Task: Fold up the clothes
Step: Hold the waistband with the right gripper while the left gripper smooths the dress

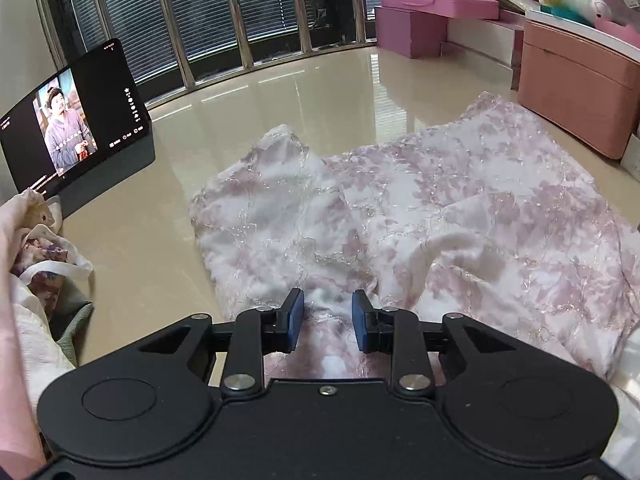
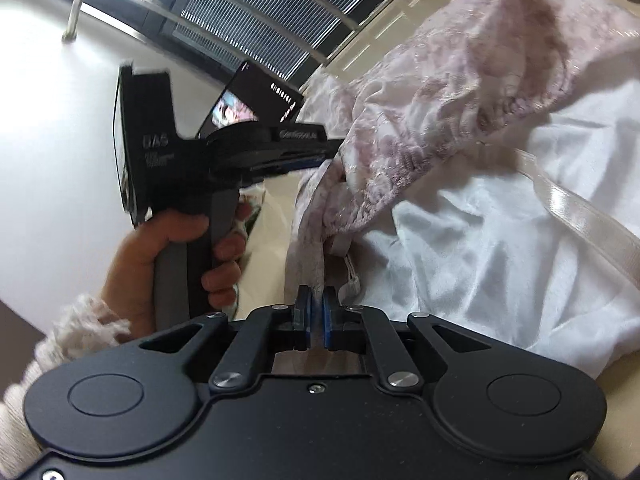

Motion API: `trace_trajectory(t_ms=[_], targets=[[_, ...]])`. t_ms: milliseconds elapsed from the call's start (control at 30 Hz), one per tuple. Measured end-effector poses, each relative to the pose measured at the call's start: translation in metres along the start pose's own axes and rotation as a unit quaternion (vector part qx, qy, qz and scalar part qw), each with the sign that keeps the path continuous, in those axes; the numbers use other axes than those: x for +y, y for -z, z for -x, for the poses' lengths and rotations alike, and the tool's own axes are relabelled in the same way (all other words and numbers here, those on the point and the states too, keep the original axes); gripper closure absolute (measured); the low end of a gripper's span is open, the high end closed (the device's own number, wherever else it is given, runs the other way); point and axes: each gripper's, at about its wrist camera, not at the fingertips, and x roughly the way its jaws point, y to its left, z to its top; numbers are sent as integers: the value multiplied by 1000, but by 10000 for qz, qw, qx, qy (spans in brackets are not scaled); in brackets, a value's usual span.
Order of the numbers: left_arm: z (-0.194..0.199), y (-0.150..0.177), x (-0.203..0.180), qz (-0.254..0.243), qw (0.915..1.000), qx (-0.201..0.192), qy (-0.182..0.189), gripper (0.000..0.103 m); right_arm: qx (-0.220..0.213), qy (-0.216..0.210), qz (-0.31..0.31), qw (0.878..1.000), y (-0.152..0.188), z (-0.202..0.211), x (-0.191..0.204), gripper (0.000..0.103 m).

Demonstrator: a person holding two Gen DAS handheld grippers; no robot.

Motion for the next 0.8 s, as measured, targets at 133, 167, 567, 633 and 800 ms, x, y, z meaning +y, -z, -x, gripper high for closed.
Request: trace_trajectory(t_ms=[133,167,567,633,800], targets=[[17,-1,14,272,9990,-336,117,46,-125,82,543,9984,1,17,16,59],[23,0,18,336,9983,-475,104,40,-212,128,710,9972,2,23,21,56],[56,17,62,952,9912,-920,-63,35,-252,695,1500,9859,-10,11,45,55],[56,20,65,970,9914,-882,-43,35,-32,481,1100,9928,-14,1,35,94],[49,23,65,968,9915,-856,164,36,-195,30,571,9982,-12,6,25,102]])
